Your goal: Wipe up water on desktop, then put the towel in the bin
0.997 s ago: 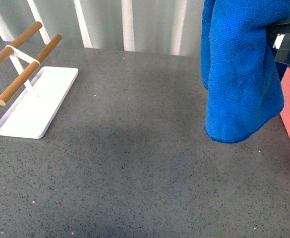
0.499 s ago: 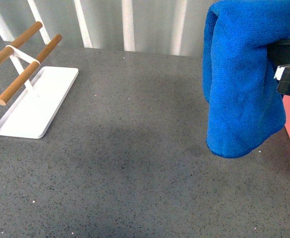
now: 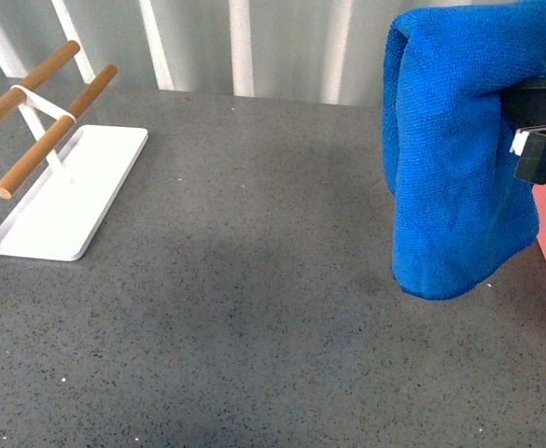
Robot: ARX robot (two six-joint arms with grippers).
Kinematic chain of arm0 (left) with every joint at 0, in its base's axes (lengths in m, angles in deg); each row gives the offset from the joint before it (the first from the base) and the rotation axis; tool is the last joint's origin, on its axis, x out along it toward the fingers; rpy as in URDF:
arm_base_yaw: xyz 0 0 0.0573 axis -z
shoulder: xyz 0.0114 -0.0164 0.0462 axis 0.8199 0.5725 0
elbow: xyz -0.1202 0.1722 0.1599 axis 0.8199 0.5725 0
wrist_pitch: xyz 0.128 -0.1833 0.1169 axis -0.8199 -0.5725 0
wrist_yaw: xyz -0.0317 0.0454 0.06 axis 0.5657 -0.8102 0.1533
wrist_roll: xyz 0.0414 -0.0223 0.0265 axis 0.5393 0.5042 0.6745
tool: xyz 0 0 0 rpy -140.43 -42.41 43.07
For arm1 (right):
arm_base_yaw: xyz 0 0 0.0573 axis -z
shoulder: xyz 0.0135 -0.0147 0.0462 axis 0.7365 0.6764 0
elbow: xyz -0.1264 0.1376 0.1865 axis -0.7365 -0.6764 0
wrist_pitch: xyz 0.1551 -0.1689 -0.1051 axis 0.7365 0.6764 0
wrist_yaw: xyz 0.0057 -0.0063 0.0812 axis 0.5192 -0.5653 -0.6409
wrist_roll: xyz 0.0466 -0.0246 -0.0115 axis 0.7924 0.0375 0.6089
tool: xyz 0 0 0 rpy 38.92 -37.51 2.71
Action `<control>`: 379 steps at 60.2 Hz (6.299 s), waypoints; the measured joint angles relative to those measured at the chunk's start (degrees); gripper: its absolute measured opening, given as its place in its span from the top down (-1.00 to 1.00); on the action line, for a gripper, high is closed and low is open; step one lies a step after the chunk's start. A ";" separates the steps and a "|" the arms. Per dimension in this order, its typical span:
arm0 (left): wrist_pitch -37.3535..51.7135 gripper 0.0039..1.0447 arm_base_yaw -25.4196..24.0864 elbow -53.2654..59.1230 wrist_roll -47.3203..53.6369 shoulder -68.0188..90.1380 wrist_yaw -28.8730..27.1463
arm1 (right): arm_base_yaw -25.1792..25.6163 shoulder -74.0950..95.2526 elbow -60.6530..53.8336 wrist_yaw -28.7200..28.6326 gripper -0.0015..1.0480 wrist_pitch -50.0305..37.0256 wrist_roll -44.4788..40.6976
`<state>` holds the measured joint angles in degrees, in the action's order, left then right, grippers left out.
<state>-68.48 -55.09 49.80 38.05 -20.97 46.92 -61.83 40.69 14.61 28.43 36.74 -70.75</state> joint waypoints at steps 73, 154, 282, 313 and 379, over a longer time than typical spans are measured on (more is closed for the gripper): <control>-16.44 -0.56 0.00 -0.02 0.00 -16.09 0.02 | -4.09 23.06 19.80 9.22 0.93 29.86 9.75; -16.46 -0.88 0.00 -0.02 0.13 -16.09 0.02 | -1.81 51.34 56.19 6.34 0.93 32.81 0.00; -16.46 -0.88 0.00 -0.02 0.13 -16.09 0.00 | 39.10 6.80 32.92 -5.55 0.93 53.29 -20.72; -16.46 -0.88 0.00 -0.02 0.13 -16.09 0.00 | 37.94 21.81 41.59 6.43 0.42 66.25 -17.57; -16.46 -0.88 0.00 -0.02 0.13 -16.09 0.02 | 28.33 -48.72 8.50 -19.65 -0.87 59.23 -16.59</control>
<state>-84.94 -55.09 49.78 38.18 -37.05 46.95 -33.50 -8.03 23.11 8.79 95.97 -87.34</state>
